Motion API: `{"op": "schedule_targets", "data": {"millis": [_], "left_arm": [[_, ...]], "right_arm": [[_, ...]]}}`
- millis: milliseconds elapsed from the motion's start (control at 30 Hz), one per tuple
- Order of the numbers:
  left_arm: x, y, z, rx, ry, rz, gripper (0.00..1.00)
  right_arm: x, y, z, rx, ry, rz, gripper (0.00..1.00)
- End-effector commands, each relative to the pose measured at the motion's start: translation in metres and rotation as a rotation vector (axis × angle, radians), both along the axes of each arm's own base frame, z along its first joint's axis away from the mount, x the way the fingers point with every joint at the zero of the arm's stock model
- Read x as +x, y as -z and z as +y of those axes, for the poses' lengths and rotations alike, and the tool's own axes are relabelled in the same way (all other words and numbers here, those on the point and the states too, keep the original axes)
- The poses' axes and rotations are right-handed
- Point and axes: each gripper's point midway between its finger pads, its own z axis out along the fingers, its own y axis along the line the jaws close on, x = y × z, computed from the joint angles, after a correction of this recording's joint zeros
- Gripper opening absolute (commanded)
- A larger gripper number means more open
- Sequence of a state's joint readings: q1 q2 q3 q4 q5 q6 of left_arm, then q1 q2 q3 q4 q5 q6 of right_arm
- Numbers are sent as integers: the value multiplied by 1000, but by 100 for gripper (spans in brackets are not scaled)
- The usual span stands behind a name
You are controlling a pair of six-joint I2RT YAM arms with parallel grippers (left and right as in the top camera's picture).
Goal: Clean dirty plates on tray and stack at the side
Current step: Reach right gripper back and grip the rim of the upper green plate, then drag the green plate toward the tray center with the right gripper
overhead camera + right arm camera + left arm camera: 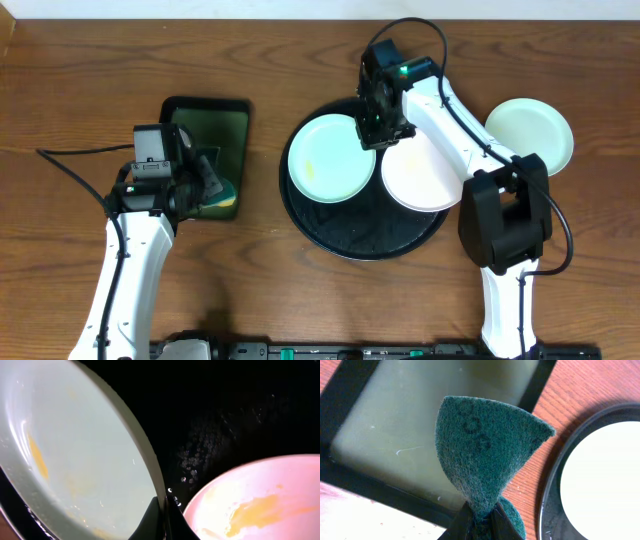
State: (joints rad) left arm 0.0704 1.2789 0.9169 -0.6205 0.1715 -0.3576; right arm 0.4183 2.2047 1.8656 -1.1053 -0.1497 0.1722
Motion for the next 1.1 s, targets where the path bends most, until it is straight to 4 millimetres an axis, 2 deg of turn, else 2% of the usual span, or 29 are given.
{"op": "schedule_targets", "data": {"millis": [0, 167, 333, 533, 600, 800, 867, 1000, 1067], "left_arm": [[-2, 1, -8, -32, 41, -5, 8], [-1, -2, -18, -82, 71, -15, 8], [8, -6, -15, -68, 65, -56, 8], [31, -6, 26, 54, -177, -122, 8], [38, 3, 32, 65, -217, -115, 8], [70, 45, 35, 67, -225, -101, 8], [76, 59, 36, 68, -225, -87, 8], [78, 86, 36, 70, -223, -37, 8], [77, 94, 36, 70, -223, -20, 8]], "right_arm": [[-11, 8, -1, -6, -71, 9, 1], [-26, 26, 5, 36, -115, 49, 1], [-41, 38, 14, 50, -147, 77, 1], [-50, 45, 32, 53, -193, 65, 1], [-52, 47, 38, 57, -208, 57, 1], [-53, 48, 50, 58, -235, 29, 1], [-51, 49, 44, 23, -203, 21, 1], [-41, 53, 22, -104, -130, -15, 1], [-37, 52, 14, -141, -120, -33, 1]]}}
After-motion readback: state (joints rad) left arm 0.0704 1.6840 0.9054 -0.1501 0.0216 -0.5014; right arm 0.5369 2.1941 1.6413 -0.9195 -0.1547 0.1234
